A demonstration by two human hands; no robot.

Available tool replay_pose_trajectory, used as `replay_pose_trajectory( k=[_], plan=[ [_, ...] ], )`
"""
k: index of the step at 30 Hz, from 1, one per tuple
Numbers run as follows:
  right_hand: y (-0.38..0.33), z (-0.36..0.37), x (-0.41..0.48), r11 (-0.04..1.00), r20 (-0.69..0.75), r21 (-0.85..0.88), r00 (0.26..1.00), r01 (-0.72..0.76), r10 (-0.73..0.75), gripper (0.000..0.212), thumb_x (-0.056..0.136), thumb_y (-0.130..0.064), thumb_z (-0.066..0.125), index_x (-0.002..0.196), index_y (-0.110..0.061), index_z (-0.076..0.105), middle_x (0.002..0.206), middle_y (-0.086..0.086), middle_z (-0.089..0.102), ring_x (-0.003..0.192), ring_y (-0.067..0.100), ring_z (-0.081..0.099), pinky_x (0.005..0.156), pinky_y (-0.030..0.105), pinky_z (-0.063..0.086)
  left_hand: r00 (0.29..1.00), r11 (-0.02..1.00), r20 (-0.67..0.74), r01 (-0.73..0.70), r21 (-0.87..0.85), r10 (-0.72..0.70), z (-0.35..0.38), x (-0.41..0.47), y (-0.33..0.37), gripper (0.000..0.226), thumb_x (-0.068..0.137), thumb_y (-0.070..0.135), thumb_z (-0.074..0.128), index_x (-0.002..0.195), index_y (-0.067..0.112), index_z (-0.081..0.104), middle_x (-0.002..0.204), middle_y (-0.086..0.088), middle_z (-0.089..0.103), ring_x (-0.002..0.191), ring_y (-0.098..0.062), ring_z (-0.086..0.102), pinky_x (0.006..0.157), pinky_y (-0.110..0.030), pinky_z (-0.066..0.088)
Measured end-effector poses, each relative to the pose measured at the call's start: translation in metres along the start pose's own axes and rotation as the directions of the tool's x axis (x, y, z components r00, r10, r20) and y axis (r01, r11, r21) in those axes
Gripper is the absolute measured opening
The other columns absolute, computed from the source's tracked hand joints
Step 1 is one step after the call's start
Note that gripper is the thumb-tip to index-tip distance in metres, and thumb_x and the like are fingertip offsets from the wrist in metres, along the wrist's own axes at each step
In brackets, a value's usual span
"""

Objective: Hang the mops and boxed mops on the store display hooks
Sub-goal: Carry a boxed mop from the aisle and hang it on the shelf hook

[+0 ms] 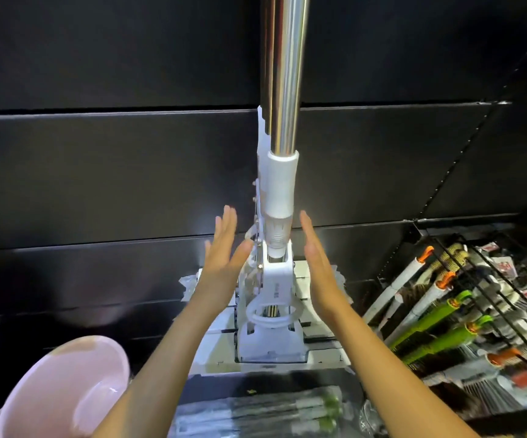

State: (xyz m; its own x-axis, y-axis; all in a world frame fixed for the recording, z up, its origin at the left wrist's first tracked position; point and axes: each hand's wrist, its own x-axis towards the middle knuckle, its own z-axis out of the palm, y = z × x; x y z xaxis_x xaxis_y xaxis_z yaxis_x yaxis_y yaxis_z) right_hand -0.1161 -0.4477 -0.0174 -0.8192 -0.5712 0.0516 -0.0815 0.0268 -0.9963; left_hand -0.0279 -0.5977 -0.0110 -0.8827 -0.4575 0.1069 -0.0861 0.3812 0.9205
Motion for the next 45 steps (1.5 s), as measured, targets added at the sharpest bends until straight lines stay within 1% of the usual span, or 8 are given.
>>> replay_pose_trajectory(
  k=[4, 8, 11, 16, 20, 27, 32, 45],
  plan=[
    [0.070, -0.016, -0.021, 0.968, -0.154, -0.145, 0.971, -0.203, 0.181, 0.086, 0.070, -0.091, 0.028, 0.141, -0.047, 0.010, 0.162, -0.013, 0.007, 0.148, 0.005, 0.008, 0.124, 0.041, 0.007, 0.957, 0.963, -0.126, 0.266, 0.032, -0.260, 0.007, -0.040, -0.085, 0.077, 0.092, 0.065, 0.032, 0.156, 0.032, 0.005, 0.163, 0.015, -0.001, 0.142, 0.005, -0.010, 0.120, -0.039, -0.010],
    [0.142, -0.041, -0.041, 0.845, -0.203, -0.368, 0.920, -0.389, 0.336, 0.083, 0.089, -0.070, 0.031, 0.156, -0.024, 0.013, 0.164, -0.001, 0.009, 0.151, 0.014, 0.006, 0.124, 0.043, 0.006, 0.874, 0.868, -0.234, 0.469, 0.166, -0.427, 0.015, -0.077, -0.160, 0.070, 0.097, 0.058, 0.036, 0.148, 0.011, 0.026, 0.159, -0.007, 0.024, 0.149, -0.028, 0.014, 0.118, -0.053, 0.007],
    [0.167, -0.049, -0.047, 0.759, -0.231, -0.476, 0.896, -0.445, 0.380, 0.072, 0.098, -0.047, 0.044, 0.155, -0.012, 0.016, 0.162, 0.009, 0.017, 0.149, 0.024, 0.013, 0.123, 0.043, 0.010, 0.814, 0.803, -0.182, 0.577, 0.147, -0.551, 0.016, -0.095, -0.189, 0.082, 0.083, 0.071, 0.041, 0.132, 0.006, 0.037, 0.138, -0.018, 0.045, 0.128, -0.039, 0.043, 0.108, -0.058, 0.030],
    [0.170, -0.055, -0.047, 0.721, -0.304, -0.475, 0.863, -0.504, 0.404, 0.075, 0.098, -0.041, 0.050, 0.155, -0.008, 0.014, 0.162, 0.017, 0.010, 0.150, 0.029, 0.005, 0.121, 0.041, 0.008, 0.857, 0.829, -0.086, 0.514, 0.223, -0.508, 0.014, -0.102, -0.201, 0.090, 0.085, 0.064, 0.047, 0.143, -0.001, 0.026, 0.150, -0.017, 0.036, 0.133, -0.032, 0.044, 0.109, -0.048, 0.035],
    [0.169, -0.060, -0.045, 0.723, -0.306, -0.399, 0.826, -0.563, 0.474, 0.078, 0.095, -0.033, 0.059, 0.153, -0.005, 0.015, 0.157, 0.016, 0.024, 0.143, 0.034, 0.027, 0.116, 0.041, 0.023, 0.867, 0.840, -0.106, 0.498, 0.217, -0.487, 0.015, -0.101, -0.194, 0.077, 0.095, 0.040, 0.057, 0.156, 0.025, 0.012, 0.161, 0.007, 0.022, 0.143, -0.019, 0.033, 0.114, -0.041, 0.031],
    [0.187, -0.074, -0.036, 0.676, -0.319, -0.343, 0.758, -0.652, 0.569, 0.085, 0.079, -0.039, 0.076, 0.144, -0.008, 0.032, 0.136, 0.022, 0.052, 0.122, 0.039, 0.051, 0.105, 0.051, 0.042, 0.858, 0.836, -0.119, 0.513, 0.197, -0.499, 0.015, -0.098, -0.196, 0.083, 0.092, 0.035, 0.062, 0.156, 0.027, 0.010, 0.162, 0.010, 0.016, 0.147, -0.014, 0.024, 0.117, -0.039, 0.029],
    [0.174, -0.080, -0.026, 0.634, -0.278, -0.357, 0.726, -0.686, 0.629, 0.095, 0.088, -0.033, 0.070, 0.156, -0.016, 0.007, 0.153, 0.016, 0.036, 0.142, 0.035, 0.030, 0.113, 0.041, 0.028, 0.830, 0.829, -0.159, 0.551, 0.094, -0.534, 0.018, -0.101, -0.192, 0.087, 0.089, 0.041, 0.065, 0.156, 0.033, 0.010, 0.161, 0.013, 0.019, 0.145, -0.015, 0.029, 0.115, -0.042, 0.032],
    [0.180, -0.085, -0.023, 0.630, -0.216, -0.379, 0.726, -0.678, 0.653, 0.081, 0.089, -0.032, 0.069, 0.154, -0.020, 0.023, 0.143, 0.007, 0.047, 0.139, 0.029, 0.029, 0.110, 0.035, 0.026, 0.770, 0.780, -0.144, 0.589, -0.213, -0.621, 0.017, -0.097, -0.192, 0.074, 0.090, 0.017, 0.059, 0.154, 0.028, 0.023, 0.158, 0.009, 0.026, 0.145, -0.016, 0.028, 0.118, -0.040, 0.025]
  ],
)
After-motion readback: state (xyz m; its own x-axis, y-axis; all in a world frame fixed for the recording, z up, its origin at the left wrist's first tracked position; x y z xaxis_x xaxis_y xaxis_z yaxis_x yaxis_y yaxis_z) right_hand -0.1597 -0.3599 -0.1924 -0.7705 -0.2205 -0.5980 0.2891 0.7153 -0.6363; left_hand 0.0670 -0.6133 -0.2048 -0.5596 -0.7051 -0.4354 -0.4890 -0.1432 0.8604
